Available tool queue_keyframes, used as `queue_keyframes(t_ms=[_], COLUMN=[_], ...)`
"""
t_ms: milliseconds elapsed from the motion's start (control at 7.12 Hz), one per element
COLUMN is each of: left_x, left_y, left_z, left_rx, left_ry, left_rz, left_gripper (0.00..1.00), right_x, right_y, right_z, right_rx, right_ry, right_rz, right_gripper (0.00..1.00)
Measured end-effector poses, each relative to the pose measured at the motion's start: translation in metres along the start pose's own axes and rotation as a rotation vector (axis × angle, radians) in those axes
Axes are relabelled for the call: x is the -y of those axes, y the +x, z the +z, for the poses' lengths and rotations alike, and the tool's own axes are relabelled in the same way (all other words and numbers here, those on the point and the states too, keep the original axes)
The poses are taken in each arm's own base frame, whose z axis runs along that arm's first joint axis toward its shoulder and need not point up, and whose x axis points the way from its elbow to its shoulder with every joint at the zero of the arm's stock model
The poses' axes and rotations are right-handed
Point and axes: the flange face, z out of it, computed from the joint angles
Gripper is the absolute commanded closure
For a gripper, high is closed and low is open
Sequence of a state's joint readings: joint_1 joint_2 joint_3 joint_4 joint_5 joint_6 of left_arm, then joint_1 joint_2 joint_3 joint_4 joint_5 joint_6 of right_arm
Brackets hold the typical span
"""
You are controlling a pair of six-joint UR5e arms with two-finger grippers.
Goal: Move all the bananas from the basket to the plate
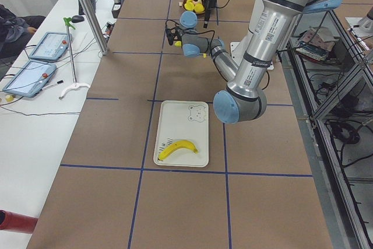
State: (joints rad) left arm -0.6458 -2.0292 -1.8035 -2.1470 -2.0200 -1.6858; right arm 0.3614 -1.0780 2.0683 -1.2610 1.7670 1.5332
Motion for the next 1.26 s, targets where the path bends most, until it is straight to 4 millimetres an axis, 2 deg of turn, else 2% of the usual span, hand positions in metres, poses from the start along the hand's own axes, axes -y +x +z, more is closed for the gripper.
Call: queue_keyframes(t_ms=[281, 561, 702, 982, 1263], left_x=[0.002, 0.002, 0.011, 0.044, 0.088], left_y=[-0.005, -0.018, -0.030, -0.067, -0.116], left_z=[-0.013, -0.044, -0.063, -0.096, -0.125], left_rx=[0.148, 0.387, 0.464, 0.530, 0.568], left_ry=[0.046, 0.094, 0.115, 0.200, 0.304], left_rz=[0.048, 0.110, 0.089, -0.085, -0.299], left_gripper=[1.00, 1.00, 1.00, 1.00, 1.00], right_x=[0.013, 0.039, 0.052, 0.075, 0.093], right_y=[0.009, 0.025, 0.036, 0.059, 0.085], right_z=[-0.015, -0.028, -0.031, -0.042, -0.059], right_rx=[-0.109, -0.189, -0.237, -0.350, -0.425], right_ry=[-0.014, -0.033, -0.044, -0.080, -0.111], right_rz=[0.026, 0.032, 0.008, -0.068, -0.152], right_gripper=[0.00, 0.00, 0.00, 0.00, 0.00])
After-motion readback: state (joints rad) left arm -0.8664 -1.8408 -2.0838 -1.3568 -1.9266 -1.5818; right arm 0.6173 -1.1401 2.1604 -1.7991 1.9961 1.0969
